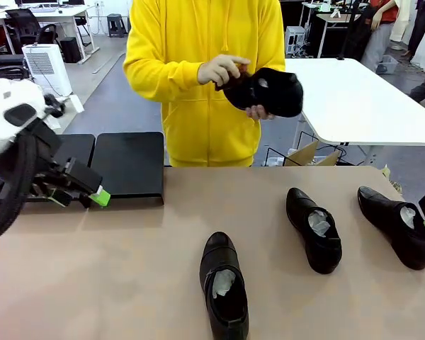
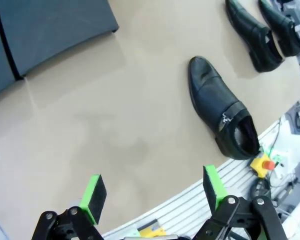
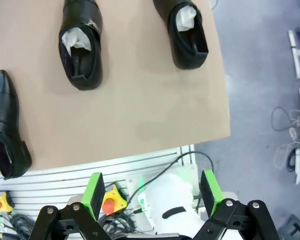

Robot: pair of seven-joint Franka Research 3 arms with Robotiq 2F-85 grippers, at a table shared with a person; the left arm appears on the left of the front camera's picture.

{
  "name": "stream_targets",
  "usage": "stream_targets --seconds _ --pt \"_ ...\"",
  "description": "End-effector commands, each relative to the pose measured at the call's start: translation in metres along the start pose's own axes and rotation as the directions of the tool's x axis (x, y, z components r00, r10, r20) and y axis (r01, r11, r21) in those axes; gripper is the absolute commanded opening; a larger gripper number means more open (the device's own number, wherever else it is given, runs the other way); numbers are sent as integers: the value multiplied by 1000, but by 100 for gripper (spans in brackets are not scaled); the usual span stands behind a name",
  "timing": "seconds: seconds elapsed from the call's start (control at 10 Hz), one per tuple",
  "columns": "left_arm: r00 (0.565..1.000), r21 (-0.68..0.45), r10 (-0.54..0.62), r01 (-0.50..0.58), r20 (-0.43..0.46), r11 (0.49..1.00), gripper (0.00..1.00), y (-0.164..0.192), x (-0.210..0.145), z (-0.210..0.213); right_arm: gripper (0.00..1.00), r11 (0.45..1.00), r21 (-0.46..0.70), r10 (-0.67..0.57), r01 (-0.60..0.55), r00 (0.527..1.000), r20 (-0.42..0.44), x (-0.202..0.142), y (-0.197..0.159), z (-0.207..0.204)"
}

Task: Organize the shoes by placing them on the stand.
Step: Place the Shoe from the middle of the table onto the Shoes Stand.

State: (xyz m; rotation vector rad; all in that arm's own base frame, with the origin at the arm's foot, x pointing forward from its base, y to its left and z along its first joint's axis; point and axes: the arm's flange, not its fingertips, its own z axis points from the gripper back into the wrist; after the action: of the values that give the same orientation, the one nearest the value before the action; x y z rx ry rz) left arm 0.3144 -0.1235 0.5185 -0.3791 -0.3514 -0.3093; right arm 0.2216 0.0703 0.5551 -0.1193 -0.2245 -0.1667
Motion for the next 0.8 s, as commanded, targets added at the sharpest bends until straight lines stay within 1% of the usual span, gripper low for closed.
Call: stream_targets --seconds 0.0,0.1,0.2,0.3,0.4,0.5,0.6,0.7 --pt "996 -4 2 -2 88 1000 100 7 2 27 100 1000 27 15 -14 1000 -7 0 -2 1" --pt "1000 0 0 0 0 1000 100 0 0 0 100 1000 27 15 -14 1000 -7 0 -2 1" --pt "1000 86 23 -23 4 996 100 -7 -13 -6 100 1000 27 15 -14 1000 -7 0 -2 1" --pt "1000 139 26 -24 -12 990 100 -33 -32 -30 100 1000 27 15 -14 1000 -7 0 -2 1" --pt "998 149 66 -67 12 987 100 -61 -47 -55 100 1000 27 15 -14 1000 -7 0 -2 1" --pt "991 162 123 -131 59 978 100 -88 -54 -73 100 1000 27 15 -14 1000 -7 0 -2 1" --pt "979 194 196 -204 60 960 100 -109 -58 -84 100 1000 27 15 -14 1000 -7 0 -2 1" --pt "969 291 245 -242 25 926 100 -123 -63 -98 100 1000 27 15 -14 1000 -7 0 -2 1"
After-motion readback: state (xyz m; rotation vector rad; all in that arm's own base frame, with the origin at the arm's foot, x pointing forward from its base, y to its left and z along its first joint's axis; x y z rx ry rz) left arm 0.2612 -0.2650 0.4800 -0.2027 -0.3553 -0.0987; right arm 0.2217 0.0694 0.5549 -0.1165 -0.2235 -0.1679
